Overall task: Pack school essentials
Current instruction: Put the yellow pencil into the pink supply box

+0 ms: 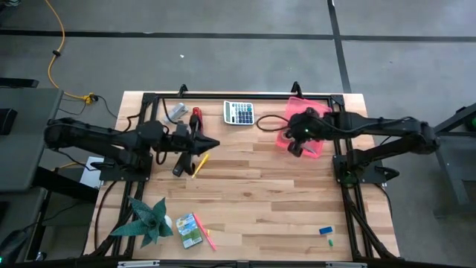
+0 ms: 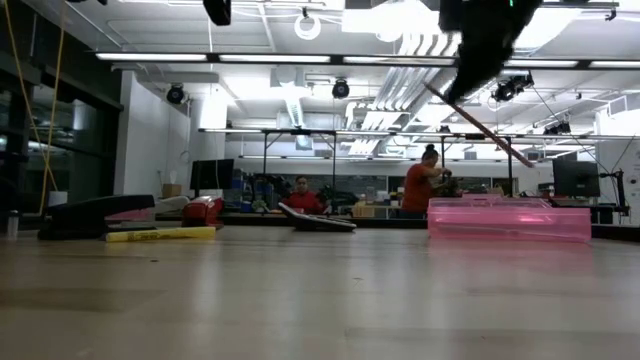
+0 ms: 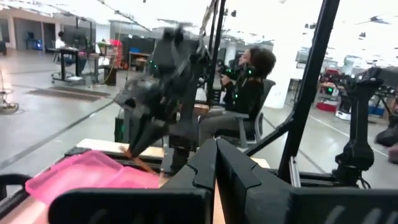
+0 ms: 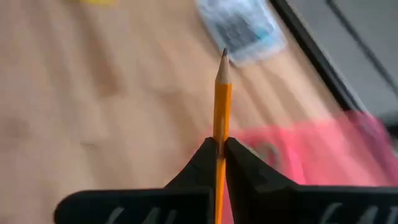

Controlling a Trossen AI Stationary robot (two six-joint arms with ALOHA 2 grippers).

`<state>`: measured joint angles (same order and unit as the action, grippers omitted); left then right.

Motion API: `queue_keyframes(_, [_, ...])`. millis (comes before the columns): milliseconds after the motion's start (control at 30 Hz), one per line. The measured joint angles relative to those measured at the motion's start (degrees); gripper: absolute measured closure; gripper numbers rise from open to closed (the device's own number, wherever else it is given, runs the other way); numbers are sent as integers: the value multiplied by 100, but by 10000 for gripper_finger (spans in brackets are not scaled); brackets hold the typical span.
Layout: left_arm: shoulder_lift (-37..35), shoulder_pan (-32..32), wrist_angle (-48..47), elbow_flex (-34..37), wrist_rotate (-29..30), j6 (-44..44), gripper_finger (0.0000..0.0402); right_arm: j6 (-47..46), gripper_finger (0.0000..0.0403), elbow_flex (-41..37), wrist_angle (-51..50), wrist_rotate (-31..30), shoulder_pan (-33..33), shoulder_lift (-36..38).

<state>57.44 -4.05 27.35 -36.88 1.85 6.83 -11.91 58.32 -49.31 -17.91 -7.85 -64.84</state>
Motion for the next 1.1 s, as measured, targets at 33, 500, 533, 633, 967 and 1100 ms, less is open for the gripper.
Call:
queue_keyframes(33, [-44,-26,8,0,-50,-2,401,39,403,-79,-36,-100,-95,0])
queue_keyframes(500, [-204,-237,-142,0,-317,44,401,466,403,-979,367,540,-1160,-4])
queue_keyframes(533, [-204,-237,-157,0,-317,49,401,436,403,-1047,417,573,-1185,-4])
queue_keyframes(633, [-202,-234,-205,0,-319,159,401,366,403,-1199,596,582,-1209,-9])
queue_keyframes(967, [-202,-234,-203,0,-317,219,401,184,403,-1536,729,310,-1216,-9])
queue_keyframes(1100, [-200,-234,-203,0,-317,220,401,165,403,-1536,560,281,-1216,-68])
